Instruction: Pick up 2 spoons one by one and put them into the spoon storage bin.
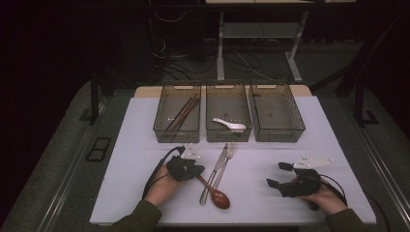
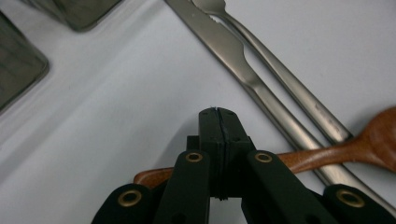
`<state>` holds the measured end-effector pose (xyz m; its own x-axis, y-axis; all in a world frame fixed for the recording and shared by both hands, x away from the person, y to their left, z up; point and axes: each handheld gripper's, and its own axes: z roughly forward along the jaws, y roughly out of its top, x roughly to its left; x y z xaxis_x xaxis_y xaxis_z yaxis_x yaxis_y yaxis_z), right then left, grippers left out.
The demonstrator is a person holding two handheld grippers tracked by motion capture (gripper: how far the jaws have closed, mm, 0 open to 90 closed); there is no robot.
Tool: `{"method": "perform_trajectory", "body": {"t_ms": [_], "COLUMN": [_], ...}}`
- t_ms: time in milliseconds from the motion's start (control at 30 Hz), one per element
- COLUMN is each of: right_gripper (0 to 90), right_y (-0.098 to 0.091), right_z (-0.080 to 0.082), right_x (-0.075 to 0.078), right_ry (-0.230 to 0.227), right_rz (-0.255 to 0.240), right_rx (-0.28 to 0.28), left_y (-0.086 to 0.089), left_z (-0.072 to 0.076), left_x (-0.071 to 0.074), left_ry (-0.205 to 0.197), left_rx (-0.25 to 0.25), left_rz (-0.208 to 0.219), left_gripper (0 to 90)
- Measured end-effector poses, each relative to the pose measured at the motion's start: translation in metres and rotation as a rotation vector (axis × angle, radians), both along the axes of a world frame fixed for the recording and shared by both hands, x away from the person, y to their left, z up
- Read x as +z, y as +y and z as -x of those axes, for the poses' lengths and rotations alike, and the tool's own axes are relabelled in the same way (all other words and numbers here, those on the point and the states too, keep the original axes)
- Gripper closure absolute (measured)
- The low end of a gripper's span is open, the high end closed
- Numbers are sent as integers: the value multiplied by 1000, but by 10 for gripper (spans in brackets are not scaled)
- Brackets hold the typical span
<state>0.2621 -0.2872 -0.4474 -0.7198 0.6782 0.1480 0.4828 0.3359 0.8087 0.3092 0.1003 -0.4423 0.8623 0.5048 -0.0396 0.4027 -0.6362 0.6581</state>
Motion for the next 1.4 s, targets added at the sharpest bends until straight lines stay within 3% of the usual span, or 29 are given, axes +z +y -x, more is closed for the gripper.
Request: {"method": "perform_trajectory", "body": {"t_ms": [300, 600, 767, 867, 1000, 1167, 1400], "right_gripper": [183, 183, 183, 183, 183, 183, 183], "right_y": [0, 1, 1, 1, 2, 3, 3], "right_z": [0, 0, 0, -1, -1, 0, -1], "right_x": [0, 0, 1, 0, -1, -1, -1], "right_ry": [2, -1, 0, 2, 1, 0, 4], "right_rz": [-2, -1, -7, -4, -1, 4, 5], "right_rx": [-2, 5, 5, 9, 9, 13, 12], "left_y": [15, 22, 25, 20, 3, -25, -55], "left_z": [13, 26, 28, 28, 27, 28, 28], "left_x": [2, 4, 11, 14, 14, 12, 8], "left_ry": [27, 61, 30, 29, 42, 40, 41], "left_rx": [-5, 7, 12, 3, -41, -107, -184], "left_rz": [-5, 18, 68, 123, 159, 172, 143], "left_gripper": [885, 885, 830, 751, 588, 476, 440]}}
